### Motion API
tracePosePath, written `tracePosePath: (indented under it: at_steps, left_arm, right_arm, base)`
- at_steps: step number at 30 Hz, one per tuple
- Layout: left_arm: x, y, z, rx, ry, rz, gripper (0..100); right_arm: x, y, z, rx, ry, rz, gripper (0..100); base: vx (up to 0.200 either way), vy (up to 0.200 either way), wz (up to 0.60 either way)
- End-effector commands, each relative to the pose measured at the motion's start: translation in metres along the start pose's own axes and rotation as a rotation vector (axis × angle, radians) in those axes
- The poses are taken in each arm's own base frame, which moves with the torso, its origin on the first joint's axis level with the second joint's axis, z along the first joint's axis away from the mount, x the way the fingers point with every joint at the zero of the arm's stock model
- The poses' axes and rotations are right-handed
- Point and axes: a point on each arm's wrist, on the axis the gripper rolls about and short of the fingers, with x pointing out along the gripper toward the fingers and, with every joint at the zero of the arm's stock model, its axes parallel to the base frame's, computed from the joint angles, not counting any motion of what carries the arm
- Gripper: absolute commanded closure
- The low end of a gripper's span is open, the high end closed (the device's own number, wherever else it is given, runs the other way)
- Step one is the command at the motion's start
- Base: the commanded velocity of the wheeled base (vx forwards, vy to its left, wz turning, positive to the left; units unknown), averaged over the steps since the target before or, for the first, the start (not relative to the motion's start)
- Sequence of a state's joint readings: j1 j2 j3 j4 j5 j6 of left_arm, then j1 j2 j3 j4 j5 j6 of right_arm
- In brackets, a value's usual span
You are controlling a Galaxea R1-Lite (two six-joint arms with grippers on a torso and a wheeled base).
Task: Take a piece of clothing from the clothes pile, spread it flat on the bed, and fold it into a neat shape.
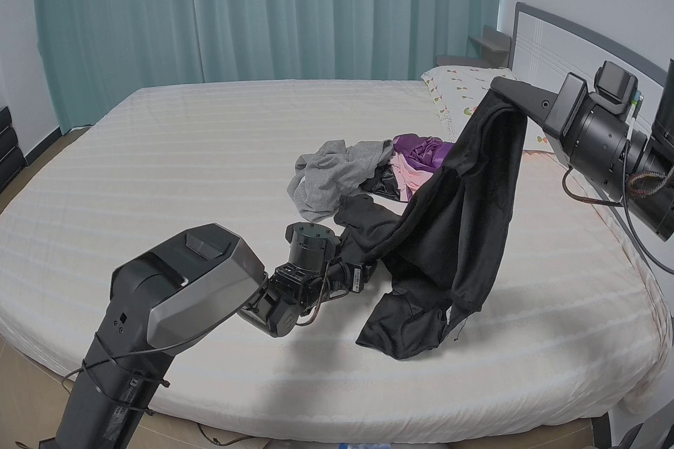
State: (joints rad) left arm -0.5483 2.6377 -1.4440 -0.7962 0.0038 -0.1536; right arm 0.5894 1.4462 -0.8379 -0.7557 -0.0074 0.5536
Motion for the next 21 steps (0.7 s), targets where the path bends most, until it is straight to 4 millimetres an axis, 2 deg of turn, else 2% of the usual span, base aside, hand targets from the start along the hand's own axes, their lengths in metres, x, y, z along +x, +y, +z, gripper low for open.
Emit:
tracePosePath:
  at_steps: [1,4,8,12,13,14,17,21]
  left_arm:
    - [0.006,0.004,-0.012,-0.039,0.021,0.011,100]
    - [-0.006,0.005,-0.007,-0.097,0.035,0.017,100]
    - [-0.036,0.000,0.016,-0.195,0.029,0.015,100]
    - [-0.082,-0.006,0.054,-0.281,-0.018,0.002,100]
    - [-0.085,-0.006,0.057,-0.289,-0.020,0.001,100]
    - [-0.105,-0.008,0.070,-0.322,-0.017,0.004,100]
    - [-0.148,-0.011,0.091,-0.371,0.022,0.063,100]
    - [-0.191,-0.014,0.120,-0.460,-0.032,0.067,100]
  right_arm:
    - [0.000,-0.003,-0.001,-0.001,0.003,-0.010,100]
    - [0.002,-0.005,-0.003,-0.002,0.009,-0.018,100]
    - [0.004,-0.012,-0.007,0.000,0.026,-0.043,100]
    - [0.007,-0.019,-0.018,0.004,0.060,-0.069,100]
    - [0.007,-0.020,-0.019,0.004,0.064,-0.071,100]
    - [0.006,-0.022,-0.022,0.004,0.076,-0.081,100]
    - [0.007,-0.028,-0.027,0.005,0.094,-0.099,100]
    - [0.013,-0.034,-0.032,0.007,0.103,-0.116,100]
  base:
    - [0.000,0.000,0.00]
    - [0.000,0.000,0.00]
    - [0.000,0.000,0.00]
    - [0.000,0.000,0.00]
    - [0.000,0.000,0.00]
    - [0.000,0.000,0.00]
    - [0.000,0.000,0.00]
    - [0.000,0.000,0.00]
